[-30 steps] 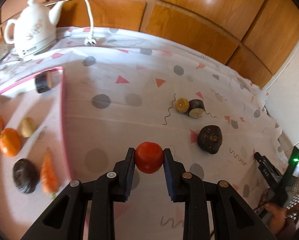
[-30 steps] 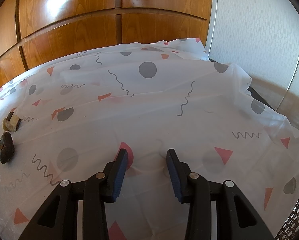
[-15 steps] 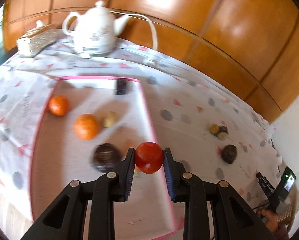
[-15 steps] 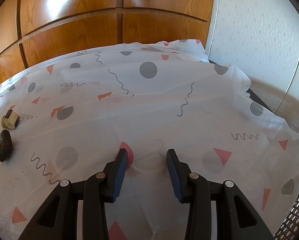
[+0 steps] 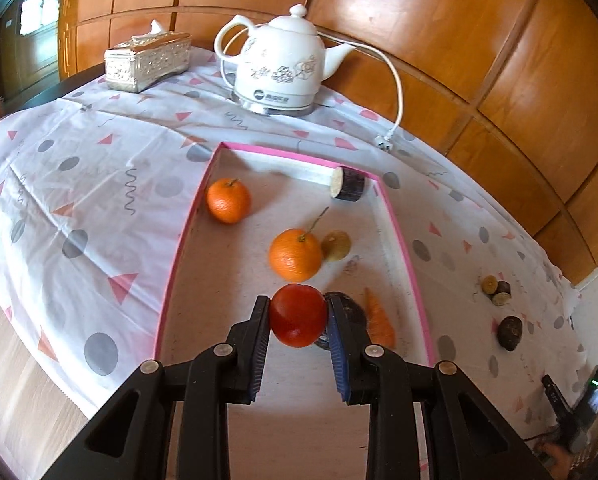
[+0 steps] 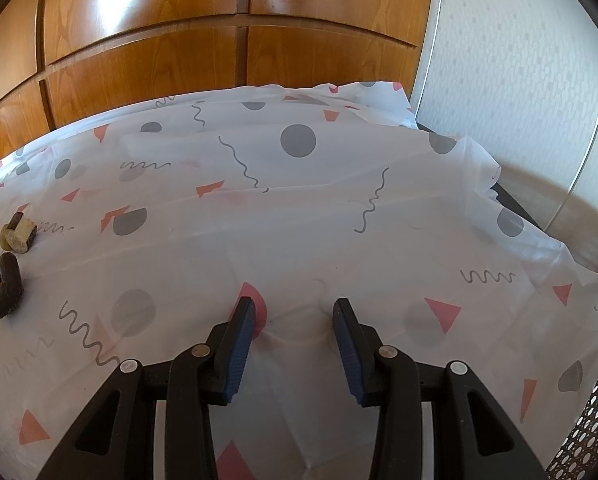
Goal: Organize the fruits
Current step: 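Carry the red tomato into the tray and open the left gripper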
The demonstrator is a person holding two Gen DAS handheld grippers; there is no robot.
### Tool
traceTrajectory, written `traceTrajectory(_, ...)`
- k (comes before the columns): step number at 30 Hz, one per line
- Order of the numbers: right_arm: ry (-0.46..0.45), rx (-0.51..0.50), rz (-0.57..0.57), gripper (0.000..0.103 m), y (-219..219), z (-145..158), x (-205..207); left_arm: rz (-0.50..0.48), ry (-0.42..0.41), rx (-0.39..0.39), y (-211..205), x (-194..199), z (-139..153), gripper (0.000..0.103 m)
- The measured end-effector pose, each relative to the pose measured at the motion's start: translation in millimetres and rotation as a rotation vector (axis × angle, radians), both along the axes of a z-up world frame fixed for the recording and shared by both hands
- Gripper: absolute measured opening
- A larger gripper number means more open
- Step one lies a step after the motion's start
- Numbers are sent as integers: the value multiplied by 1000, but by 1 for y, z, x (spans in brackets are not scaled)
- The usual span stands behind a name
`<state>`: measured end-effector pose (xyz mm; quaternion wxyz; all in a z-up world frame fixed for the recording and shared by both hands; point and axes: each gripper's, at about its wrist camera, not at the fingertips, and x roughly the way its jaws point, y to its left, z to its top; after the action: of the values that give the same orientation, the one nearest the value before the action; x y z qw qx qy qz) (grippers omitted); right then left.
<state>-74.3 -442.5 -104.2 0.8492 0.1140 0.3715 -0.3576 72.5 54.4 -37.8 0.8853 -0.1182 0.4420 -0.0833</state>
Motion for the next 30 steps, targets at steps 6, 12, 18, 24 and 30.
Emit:
traceTrajectory(6,6,-6,2,41,1,0,0,15,18,-2,4,2,-8,28)
traceTrajectory(12,11,-12,5,41,2,0,-1,34,38,4,9,4,-16,28)
traceTrajectory(18,11,-12,4,41,2,0,0,48,46,12,11,5,-21,28)
traceTrajectory(24,11,-13,4,41,2,0,0,69,49,21,14,6,-24,28)
traceTrajectory(30,11,-13,4,41,2,0,0,86,53,34,14,4,-28,28)
